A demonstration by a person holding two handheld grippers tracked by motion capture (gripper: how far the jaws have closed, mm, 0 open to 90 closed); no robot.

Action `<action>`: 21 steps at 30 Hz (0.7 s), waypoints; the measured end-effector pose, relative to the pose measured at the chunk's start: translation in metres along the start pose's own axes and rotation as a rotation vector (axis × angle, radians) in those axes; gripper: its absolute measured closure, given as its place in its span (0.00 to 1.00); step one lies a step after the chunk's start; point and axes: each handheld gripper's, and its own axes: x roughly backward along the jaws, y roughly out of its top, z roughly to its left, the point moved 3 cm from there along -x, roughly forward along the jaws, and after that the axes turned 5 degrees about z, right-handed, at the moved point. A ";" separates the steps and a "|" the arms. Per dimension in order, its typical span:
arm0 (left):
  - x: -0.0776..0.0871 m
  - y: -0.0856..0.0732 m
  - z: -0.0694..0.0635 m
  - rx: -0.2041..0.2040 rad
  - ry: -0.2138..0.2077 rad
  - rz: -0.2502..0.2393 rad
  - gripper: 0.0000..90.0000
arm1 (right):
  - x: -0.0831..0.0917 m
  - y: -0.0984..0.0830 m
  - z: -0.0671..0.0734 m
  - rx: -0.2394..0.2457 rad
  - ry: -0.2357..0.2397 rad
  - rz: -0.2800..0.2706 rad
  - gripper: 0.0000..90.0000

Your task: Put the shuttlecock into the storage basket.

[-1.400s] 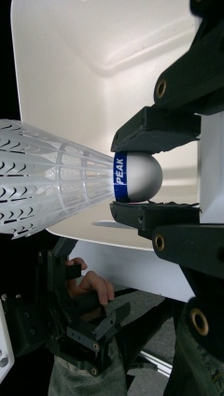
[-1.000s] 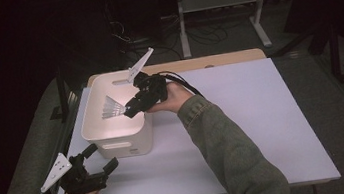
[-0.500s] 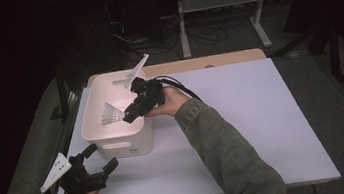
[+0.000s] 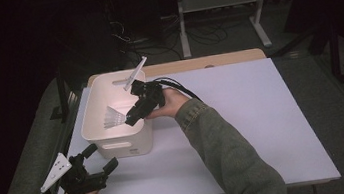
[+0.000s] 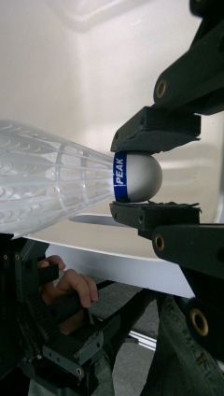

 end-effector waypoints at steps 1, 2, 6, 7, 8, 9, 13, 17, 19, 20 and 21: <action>0.000 0.000 0.000 0.000 0.000 0.000 0.00 | 0.000 0.000 0.000 -0.009 0.010 0.003 0.70; 0.000 0.000 0.000 -0.001 0.000 0.000 0.00 | -0.001 0.000 0.000 -0.013 0.016 0.008 0.70; 0.000 0.000 0.000 -0.002 0.000 0.001 0.00 | -0.001 -0.001 -0.001 -0.025 0.036 0.007 0.61; 0.000 0.000 0.000 -0.001 -0.001 0.000 0.00 | -0.001 -0.001 -0.002 -0.023 0.042 -0.001 0.60; 0.000 0.000 0.000 -0.001 -0.001 0.000 0.00 | 0.000 -0.001 -0.002 -0.023 0.041 -0.003 0.59; 0.000 0.000 0.000 -0.001 -0.001 0.000 0.00 | 0.000 -0.002 -0.002 -0.024 0.038 -0.004 0.56; 0.000 0.000 0.000 0.002 -0.001 -0.005 0.00 | 0.005 -0.002 -0.001 -0.038 0.018 -0.020 0.41; -0.001 0.000 -0.001 0.011 -0.003 -0.015 0.00 | 0.011 -0.002 0.000 -0.028 0.008 -0.048 0.20; 0.001 0.000 0.000 -0.010 0.001 0.000 0.00 | 0.015 -0.002 0.000 -0.020 -0.026 -0.055 0.13; 0.001 0.000 0.000 -0.003 0.000 -0.006 0.00 | 0.017 -0.002 0.000 -0.023 -0.031 -0.060 0.09; 0.001 0.000 0.000 -0.005 0.000 -0.008 0.00 | 0.018 -0.002 0.000 -0.021 -0.044 -0.068 0.02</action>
